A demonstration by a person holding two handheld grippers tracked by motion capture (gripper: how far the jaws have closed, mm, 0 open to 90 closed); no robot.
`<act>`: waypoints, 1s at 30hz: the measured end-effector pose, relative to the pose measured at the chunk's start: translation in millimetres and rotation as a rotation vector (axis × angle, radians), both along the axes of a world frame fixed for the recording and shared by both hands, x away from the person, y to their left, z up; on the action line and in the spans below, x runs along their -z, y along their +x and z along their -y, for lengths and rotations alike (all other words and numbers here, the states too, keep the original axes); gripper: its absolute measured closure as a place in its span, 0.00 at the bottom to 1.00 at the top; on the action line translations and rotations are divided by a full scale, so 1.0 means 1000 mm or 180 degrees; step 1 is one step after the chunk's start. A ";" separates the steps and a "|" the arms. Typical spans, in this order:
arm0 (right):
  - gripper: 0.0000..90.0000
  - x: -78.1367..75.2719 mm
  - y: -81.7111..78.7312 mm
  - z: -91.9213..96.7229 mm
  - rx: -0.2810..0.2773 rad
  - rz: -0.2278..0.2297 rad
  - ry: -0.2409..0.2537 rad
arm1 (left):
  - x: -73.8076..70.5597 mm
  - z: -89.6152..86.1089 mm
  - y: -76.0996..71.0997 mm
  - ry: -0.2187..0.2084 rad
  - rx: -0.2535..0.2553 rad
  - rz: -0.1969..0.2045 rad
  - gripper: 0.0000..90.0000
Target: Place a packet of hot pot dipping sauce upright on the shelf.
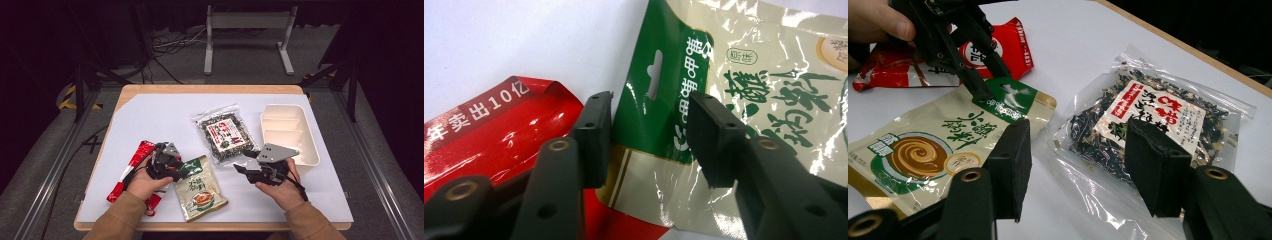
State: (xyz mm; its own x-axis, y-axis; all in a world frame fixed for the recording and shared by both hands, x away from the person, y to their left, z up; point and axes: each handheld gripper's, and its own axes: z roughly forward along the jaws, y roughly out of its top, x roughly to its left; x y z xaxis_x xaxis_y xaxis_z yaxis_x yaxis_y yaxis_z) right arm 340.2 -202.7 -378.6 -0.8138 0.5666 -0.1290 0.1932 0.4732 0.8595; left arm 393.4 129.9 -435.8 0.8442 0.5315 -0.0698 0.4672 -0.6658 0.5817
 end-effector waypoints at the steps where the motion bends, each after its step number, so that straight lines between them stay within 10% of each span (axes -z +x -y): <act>1: 0.50 0.000 0.000 0.000 0.0004 -0.0004 -0.0004 | -0.001 0.000 -0.001 0.0011 0.0008 0.0032 0.66; 23: 0.50 0.001 0.000 -0.001 -0.0017 -0.0021 -0.0012 | -0.006 0.004 -0.007 -0.0027 0.0278 0.0074 0.91; 30: 0.58 0.002 0.003 -0.002 -0.0184 -0.0153 0.0031 | -0.027 -0.005 -0.015 -0.0308 0.0370 0.0106 0.93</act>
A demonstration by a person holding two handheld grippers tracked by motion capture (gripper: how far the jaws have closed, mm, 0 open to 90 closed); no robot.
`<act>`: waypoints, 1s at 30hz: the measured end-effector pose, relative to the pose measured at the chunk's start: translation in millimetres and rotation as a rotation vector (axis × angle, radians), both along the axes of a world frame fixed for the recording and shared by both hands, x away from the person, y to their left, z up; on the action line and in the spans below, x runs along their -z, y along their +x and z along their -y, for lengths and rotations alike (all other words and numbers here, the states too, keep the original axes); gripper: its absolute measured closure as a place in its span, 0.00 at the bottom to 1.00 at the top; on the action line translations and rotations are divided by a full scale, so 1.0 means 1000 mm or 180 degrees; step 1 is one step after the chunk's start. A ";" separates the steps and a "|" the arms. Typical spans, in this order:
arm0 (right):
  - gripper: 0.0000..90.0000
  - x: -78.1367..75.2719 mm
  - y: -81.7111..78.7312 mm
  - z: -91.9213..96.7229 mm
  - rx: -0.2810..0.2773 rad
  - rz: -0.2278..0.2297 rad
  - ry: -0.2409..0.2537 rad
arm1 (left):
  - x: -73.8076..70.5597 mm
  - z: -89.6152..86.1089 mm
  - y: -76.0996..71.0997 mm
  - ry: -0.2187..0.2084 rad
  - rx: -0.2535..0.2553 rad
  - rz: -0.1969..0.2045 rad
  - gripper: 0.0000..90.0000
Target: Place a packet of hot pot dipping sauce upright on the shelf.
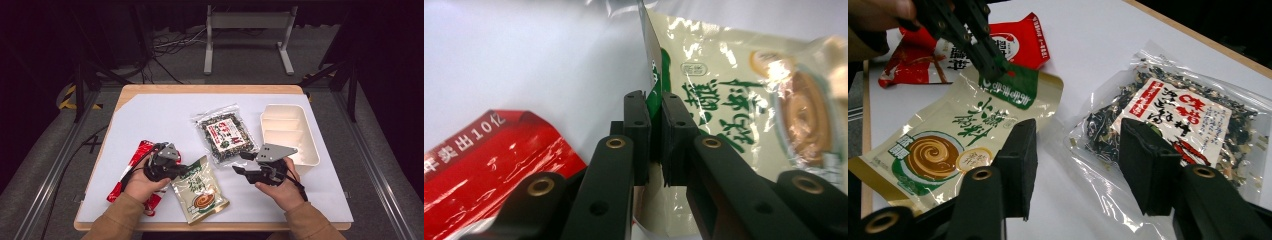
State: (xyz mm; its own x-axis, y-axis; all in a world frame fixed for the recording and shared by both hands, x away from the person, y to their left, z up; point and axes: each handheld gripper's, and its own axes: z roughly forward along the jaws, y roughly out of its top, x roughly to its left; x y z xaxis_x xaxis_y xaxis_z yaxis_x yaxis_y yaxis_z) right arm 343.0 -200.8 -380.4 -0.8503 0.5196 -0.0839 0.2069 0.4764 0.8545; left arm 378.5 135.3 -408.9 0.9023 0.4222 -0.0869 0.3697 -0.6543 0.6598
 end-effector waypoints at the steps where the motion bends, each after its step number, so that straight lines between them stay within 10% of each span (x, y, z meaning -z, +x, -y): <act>1: 0.59 0.000 0.000 0.000 -0.0017 -0.0005 -0.0004 | 0.000 0.000 0.000 0.0000 0.0000 0.0000 0.94; 30: 0.57 -0.016 -0.013 -0.011 -0.0364 0.0010 0.0225 | -0.085 -0.004 -0.053 -0.0516 0.0409 0.0500 0.98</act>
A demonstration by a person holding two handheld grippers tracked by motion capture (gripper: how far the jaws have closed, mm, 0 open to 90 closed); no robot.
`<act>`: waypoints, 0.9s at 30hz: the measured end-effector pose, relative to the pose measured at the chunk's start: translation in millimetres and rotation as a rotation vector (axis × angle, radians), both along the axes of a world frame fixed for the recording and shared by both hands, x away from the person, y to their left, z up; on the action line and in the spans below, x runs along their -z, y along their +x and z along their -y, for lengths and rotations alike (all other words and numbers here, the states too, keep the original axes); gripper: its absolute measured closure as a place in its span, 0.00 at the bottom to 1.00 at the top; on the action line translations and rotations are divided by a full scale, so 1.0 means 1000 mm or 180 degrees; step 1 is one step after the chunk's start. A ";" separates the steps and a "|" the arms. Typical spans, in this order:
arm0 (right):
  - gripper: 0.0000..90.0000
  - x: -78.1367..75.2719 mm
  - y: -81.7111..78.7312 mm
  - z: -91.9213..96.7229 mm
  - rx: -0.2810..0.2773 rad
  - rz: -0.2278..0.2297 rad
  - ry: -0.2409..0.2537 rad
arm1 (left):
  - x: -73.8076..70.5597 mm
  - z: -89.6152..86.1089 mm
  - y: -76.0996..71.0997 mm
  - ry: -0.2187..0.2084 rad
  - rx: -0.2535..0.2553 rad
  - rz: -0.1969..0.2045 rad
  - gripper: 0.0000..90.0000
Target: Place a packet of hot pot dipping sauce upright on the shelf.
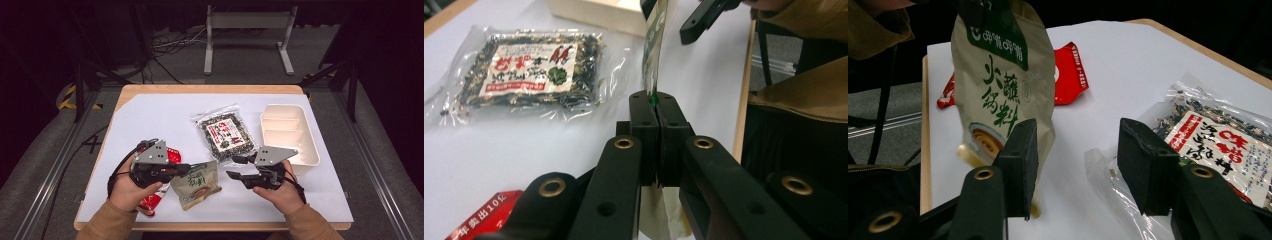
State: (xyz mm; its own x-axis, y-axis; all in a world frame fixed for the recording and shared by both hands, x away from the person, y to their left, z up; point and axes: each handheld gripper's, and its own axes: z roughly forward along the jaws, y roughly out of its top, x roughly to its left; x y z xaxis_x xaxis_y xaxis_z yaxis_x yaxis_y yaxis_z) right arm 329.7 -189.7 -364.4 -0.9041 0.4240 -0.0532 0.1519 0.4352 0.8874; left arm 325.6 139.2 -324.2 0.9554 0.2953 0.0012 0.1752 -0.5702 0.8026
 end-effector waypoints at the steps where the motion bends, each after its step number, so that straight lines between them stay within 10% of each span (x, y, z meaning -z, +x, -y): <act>1: 0.57 0.000 0.000 0.000 -0.0001 -0.0003 0.0003 | -0.002 0.000 -0.001 -0.0014 -0.0007 0.0030 0.98; 16: 0.63 -0.016 0.002 -0.016 -0.0364 -0.0079 0.0086 | -0.012 0.002 -0.006 -0.0101 0.0123 0.0151 0.99; 27: 0.63 -0.032 0.007 -0.045 -0.0622 -0.0066 -0.0265 | -0.015 0.004 -0.009 -0.0100 0.0168 0.0189 0.99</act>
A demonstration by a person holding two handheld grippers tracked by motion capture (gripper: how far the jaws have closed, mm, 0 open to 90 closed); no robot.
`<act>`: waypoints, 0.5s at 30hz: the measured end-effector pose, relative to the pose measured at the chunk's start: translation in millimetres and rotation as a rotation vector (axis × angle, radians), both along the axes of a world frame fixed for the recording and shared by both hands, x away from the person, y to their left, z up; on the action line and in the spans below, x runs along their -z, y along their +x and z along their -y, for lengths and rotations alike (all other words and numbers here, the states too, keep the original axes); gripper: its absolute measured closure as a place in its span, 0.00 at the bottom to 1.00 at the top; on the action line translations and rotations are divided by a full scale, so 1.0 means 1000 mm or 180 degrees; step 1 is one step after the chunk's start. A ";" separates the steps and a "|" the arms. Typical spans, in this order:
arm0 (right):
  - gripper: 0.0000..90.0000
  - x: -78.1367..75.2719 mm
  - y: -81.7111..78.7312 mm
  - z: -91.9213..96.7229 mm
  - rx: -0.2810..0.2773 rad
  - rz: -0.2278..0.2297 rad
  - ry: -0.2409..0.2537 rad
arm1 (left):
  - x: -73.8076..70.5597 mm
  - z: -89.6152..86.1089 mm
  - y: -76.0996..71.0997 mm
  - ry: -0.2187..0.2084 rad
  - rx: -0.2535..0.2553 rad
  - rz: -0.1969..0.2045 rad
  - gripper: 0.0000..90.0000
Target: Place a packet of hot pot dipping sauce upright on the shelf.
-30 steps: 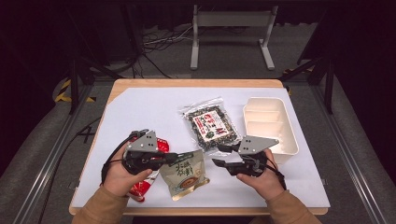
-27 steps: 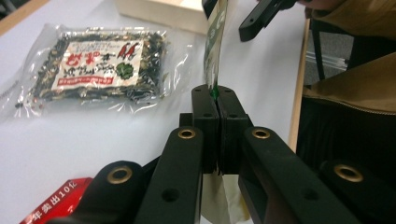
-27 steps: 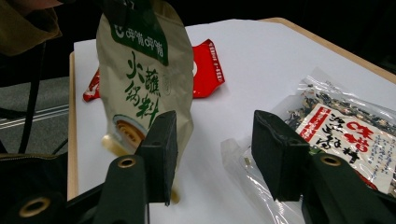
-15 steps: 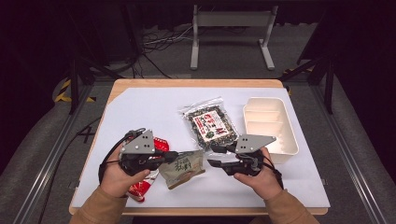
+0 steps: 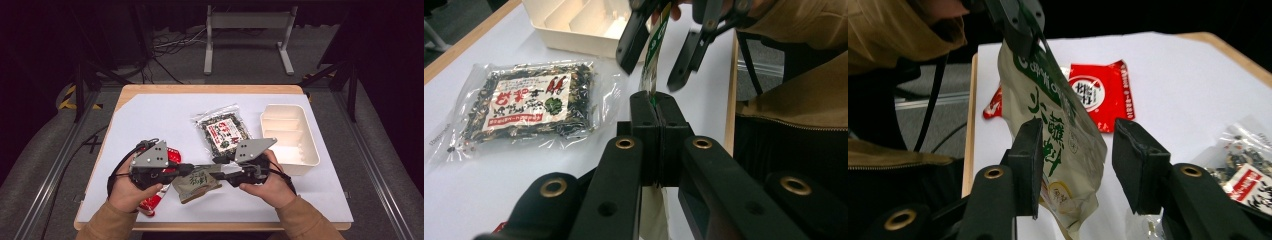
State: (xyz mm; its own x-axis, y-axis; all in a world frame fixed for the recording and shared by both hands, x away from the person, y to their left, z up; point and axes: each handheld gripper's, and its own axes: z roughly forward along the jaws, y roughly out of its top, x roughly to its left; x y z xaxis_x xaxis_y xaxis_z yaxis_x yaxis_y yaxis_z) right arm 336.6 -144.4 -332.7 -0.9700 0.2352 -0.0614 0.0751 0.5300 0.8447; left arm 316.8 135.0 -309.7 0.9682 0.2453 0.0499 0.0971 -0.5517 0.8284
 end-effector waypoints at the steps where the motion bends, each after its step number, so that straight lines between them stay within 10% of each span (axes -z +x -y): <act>1: 0.64 0.001 0.001 -0.003 -0.0022 -0.0013 -0.0051 | 0.000 0.000 0.000 -0.0008 0.0003 0.0004 0.99; 15: 0.79 -0.003 0.003 -0.023 -0.0253 0.0009 -0.0379 | 0.002 0.005 -0.001 0.0037 0.0042 0.0015 0.99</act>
State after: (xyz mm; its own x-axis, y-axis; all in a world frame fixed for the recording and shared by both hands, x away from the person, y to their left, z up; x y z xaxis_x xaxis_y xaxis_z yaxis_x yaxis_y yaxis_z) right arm 339.7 -121.3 -329.7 -0.9851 0.1484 -0.0870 0.0265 0.6307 0.7755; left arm 315.4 130.3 -311.3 0.9710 0.2320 0.0573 0.0858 -0.5624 0.8224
